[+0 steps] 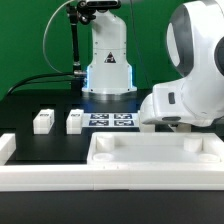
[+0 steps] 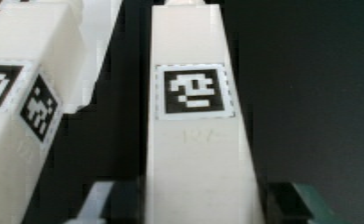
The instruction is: Assemble desk
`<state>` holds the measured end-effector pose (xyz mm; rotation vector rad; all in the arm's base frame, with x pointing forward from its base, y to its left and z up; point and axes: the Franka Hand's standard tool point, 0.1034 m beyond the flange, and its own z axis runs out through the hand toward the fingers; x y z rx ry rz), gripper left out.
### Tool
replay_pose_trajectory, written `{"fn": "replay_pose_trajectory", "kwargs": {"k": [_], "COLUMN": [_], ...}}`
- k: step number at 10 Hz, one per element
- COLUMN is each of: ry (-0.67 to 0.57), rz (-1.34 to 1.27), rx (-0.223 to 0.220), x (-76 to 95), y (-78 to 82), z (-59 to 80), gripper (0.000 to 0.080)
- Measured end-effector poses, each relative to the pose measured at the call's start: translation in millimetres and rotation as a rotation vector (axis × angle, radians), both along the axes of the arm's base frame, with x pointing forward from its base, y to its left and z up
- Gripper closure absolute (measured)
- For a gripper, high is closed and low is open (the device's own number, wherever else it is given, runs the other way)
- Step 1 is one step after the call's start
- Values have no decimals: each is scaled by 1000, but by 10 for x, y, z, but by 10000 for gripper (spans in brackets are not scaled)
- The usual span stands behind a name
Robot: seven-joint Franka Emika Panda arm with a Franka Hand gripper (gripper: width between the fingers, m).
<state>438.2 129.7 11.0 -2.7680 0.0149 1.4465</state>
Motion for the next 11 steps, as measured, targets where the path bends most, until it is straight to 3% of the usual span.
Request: {"fn": "replay_pose_trajectory", "kwargs": {"k": [1, 3, 6, 10, 11], "ry": [6, -40, -134, -433, -449], "rz": [1, -13, -2, -28, -48], "rx": [6, 26, 37, 41, 49], "x": [30, 375, 520, 672, 769], "y": [-19, -140, -160, -124, -145], "z": [55, 500, 1010, 1000, 1229], "gripper": [512, 511, 511, 511, 511]}}
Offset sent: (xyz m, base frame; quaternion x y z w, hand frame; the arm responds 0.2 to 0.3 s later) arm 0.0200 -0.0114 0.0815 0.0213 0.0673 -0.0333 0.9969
